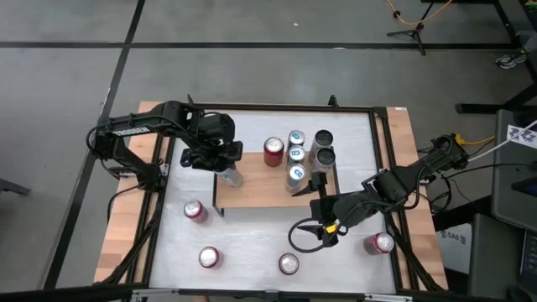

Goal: Place canned beverage on shelf
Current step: Put the white-pink soda can on the shelf aligned with the other white-pink soda cans

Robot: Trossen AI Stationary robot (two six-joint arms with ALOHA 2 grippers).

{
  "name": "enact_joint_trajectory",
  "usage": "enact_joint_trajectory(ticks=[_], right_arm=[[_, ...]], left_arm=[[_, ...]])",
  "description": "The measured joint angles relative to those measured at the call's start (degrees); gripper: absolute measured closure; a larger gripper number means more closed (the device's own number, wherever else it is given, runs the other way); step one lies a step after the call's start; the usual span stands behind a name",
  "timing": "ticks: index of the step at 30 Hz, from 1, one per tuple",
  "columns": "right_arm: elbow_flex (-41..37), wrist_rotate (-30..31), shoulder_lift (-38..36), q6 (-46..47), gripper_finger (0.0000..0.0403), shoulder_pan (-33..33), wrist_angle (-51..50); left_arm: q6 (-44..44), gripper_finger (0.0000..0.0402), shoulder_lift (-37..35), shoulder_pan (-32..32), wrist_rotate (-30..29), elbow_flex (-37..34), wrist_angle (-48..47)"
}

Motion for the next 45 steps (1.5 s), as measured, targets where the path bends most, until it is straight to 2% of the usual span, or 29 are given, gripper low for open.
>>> enact_joint_trajectory(ticks=[9, 13, 45], right_arm=[[0.0, 0.0, 0.0, 0.0, 0.0017, 0.0, 0.0], [0.0, 0.0, 0.0, 0.0, 0.0017, 0.0, 0.0], [0.0, 0.0, 0.0, 0.0, 0.0017, 0.0, 0.0]], left_arm=[[-1.9, 0.0110, 0.0, 0.0, 0.0, 0.0, 0.0], [-3.0, 0.0110, 0.0, 0.0, -1.9, 0.0, 0.1], [-2.4, 0.0111, 0.0, -0.1, -3.0, 0.0, 0.2]])
